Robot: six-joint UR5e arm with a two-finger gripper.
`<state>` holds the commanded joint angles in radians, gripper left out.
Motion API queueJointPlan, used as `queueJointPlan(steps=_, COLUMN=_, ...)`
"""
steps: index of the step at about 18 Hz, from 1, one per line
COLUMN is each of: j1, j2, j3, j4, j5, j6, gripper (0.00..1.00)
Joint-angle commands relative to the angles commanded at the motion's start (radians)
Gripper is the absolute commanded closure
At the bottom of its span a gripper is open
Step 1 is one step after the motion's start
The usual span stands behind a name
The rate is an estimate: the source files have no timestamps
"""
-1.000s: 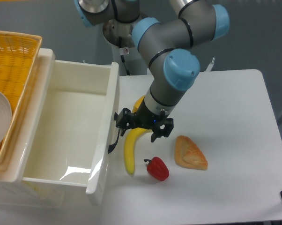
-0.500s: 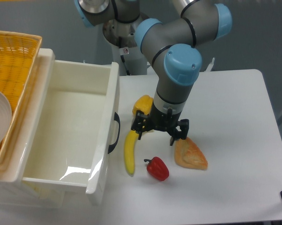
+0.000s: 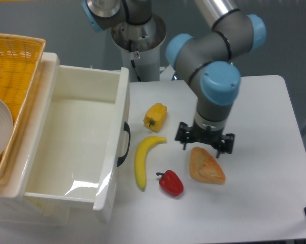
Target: Slide the top white drawer open
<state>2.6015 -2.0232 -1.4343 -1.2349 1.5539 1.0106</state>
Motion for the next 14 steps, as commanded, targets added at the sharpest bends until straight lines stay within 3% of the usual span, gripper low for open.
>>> queueJointPlan(steps=6, j1=0.066, j2=-0.071, j3=0.066, j4=0.005, j5=0.045, j6=0.238, gripper=0.00)
queueJointPlan(steps=14, j1=0.138, j2=-0.117, j3=0.120, j4=0.006, j5=0.040, j6=0.359, gripper=0.00)
